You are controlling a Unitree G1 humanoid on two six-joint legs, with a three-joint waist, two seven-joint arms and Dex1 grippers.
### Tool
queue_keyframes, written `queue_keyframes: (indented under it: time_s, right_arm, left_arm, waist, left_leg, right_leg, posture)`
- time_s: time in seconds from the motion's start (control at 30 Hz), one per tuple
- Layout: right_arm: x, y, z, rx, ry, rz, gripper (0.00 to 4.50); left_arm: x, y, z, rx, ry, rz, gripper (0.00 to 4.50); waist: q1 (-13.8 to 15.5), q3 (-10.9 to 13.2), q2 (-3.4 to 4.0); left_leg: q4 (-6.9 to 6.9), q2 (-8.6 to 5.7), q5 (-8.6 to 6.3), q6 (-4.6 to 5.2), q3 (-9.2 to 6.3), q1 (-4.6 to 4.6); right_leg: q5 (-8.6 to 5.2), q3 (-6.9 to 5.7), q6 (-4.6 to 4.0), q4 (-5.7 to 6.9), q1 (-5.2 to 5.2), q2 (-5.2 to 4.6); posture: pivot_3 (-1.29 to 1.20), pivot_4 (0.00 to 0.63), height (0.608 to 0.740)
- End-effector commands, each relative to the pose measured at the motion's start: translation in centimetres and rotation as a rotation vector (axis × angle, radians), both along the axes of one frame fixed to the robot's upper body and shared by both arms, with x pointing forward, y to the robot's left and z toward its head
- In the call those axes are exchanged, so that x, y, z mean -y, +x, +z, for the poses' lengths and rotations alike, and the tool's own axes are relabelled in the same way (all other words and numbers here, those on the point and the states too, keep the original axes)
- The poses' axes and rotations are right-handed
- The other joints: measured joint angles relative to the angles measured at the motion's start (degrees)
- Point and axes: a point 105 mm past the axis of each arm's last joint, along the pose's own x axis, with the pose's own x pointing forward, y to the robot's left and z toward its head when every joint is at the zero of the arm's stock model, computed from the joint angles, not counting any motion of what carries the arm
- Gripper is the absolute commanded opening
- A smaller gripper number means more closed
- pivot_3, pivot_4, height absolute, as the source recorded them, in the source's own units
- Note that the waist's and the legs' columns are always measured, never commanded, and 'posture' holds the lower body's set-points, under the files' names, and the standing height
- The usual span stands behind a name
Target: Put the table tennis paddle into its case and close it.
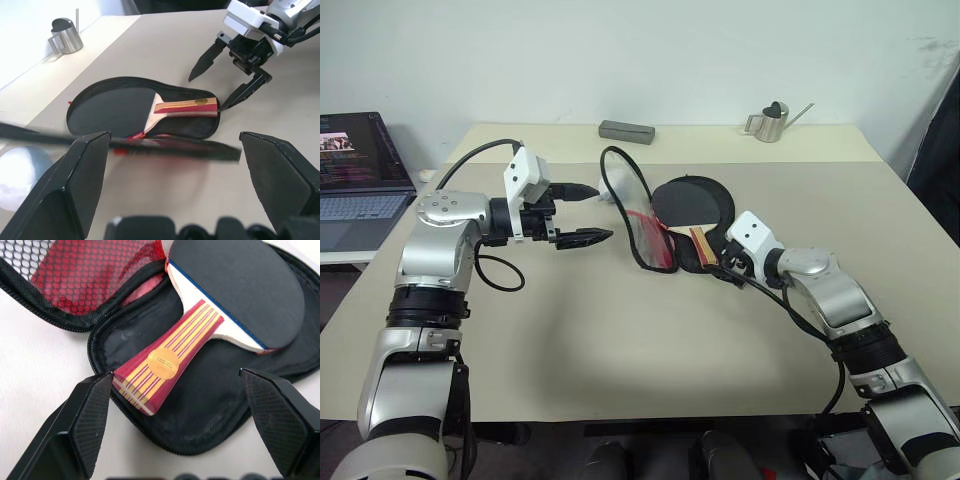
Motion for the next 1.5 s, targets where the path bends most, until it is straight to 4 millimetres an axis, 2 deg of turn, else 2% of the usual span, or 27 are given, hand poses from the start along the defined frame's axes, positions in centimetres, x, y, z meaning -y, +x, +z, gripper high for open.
queue_keyframes:
  time_s: [0.03,0.13,0.3,0.4,0.73,0.9,1.17,1.5]
  right_arm:
    - [0.0,-0.1,2.0,0.065,0.013,0.026,4.32]
    - [0.4,-0.7,2.7,0.049,0.035,0.053,4.32]
    - [0.6,-1.9,6.5,0.031,0.169,0.100,4.32]
    - [0.3,-3.1,8.1,0.014,0.232,0.143,4.32]
    - [0.0,-5.4,8.2,-0.044,0.247,0.181,4.32]
    - [0.3,-6.1,8.2,-0.051,0.259,0.160,4.32]
    - [0.2,-7.3,8.7,-0.048,0.282,0.152,4.32]
    - [0.9,-9.2,8.7,-0.063,0.302,0.117,4.32]
  left_arm:
    - [-0.1,-0.2,2.0,0.072,-0.021,-0.005,4.50]
    - [-0.2,-0.3,2.0,0.072,-0.023,0.000,4.50]
    - [-0.6,-0.1,1.8,0.068,-0.037,0.025,4.50]
    - [-1.0,0.1,1.4,0.056,-0.046,0.051,4.50]
    - [-3.2,2.4,-1.5,0.031,0.013,0.203,4.50]
    - [-3.0,4.7,-2.4,0.051,0.029,0.286,4.50]
    - [1.2,7.0,-2.3,0.066,0.049,0.240,4.50]
    - [5.9,7.9,-1.0,0.102,0.067,0.169,4.50]
  waist:
    - [0.08,0.00,0.00]
    - [0.17,0.00,0.00]
    - [0.21,0.00,0.00]
    - [0.20,0.00,0.00]
    - [0.41,0.00,0.00]
    - [1.22,0.00,-0.01]
    - [1.45,0.00,-0.05]
    - [1.22,0.01,-0.06]
  left_leg:
    - [0.00,0.00,0.00,0.00,-0.01,0.00]
    - [0.00,0.00,0.00,0.00,-0.01,-0.01]
    - [-0.01,0.00,0.00,0.01,-0.02,-0.02]
    - [-0.01,0.01,-0.01,0.01,-0.03,0.00]
    - [-0.01,0.00,-0.01,0.02,-0.03,-0.02]
    - [0.01,-0.01,-0.01,0.02,-0.04,-0.03]
    - [0.03,-0.06,-0.01,0.02,-0.04,-0.09]
    - [0.02,-0.06,-0.01,0.03,-0.03,-0.10]
  right_leg:
    - [0.00,-0.02,0.00,0.00,0.00,0.00]
    - [0.00,-0.02,0.00,-0.02,0.00,0.00]
    - [0.00,-0.02,0.00,-0.03,0.00,0.00]
    - [0.00,-0.02,0.00,-0.02,0.00,0.00]
    - [0.00,-0.03,0.00,-0.03,0.01,-0.02]
    - [0.00,-0.07,0.00,-0.03,0.01,-0.03]
    - [0.00,-0.11,0.01,-0.06,0.00,-0.05]
    - [-0.01,-0.09,0.01,-0.04,-0.01,-0.02]
  posture:
    - [0.00,0.150,0.740]
    - [0.00,0.150,0.740]
    - [0.00,0.150,0.740]
    - [0.00,0.150,0.740]
    - [0.00,0.150,0.740]
    - [0.00,0.150,0.740]
    - [0.00,0.150,0.740]
    - [0.00,0.150,0.740]
